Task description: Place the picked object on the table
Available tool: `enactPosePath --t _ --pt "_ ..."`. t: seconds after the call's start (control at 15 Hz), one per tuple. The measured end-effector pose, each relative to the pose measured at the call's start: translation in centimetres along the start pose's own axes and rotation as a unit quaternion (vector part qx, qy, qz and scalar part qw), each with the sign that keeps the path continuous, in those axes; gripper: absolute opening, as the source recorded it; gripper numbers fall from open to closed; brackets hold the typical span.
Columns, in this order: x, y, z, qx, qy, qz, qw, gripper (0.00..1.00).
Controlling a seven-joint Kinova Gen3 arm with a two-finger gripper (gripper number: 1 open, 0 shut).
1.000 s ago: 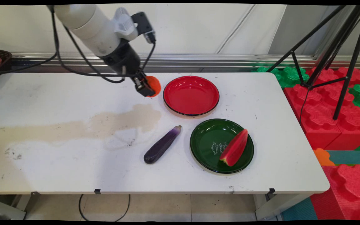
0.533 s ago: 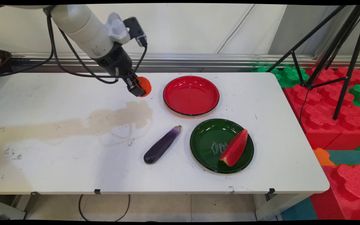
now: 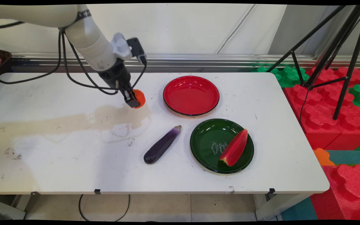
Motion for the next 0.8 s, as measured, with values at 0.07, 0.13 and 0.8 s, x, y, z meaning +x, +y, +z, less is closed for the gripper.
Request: enactPosePath --t 0.07,0.13,0.8 --pt "0.0 -0.2 0.8 0.000 -0.002 0.002 1.0000 0.00" --pt "0.1 -0.4 1.5 0.000 -0.003 0.002 1.0000 0.00" --pt "1.7 -2.5 8.0 -0.020 -0.004 0.027 0.9994 0.00"
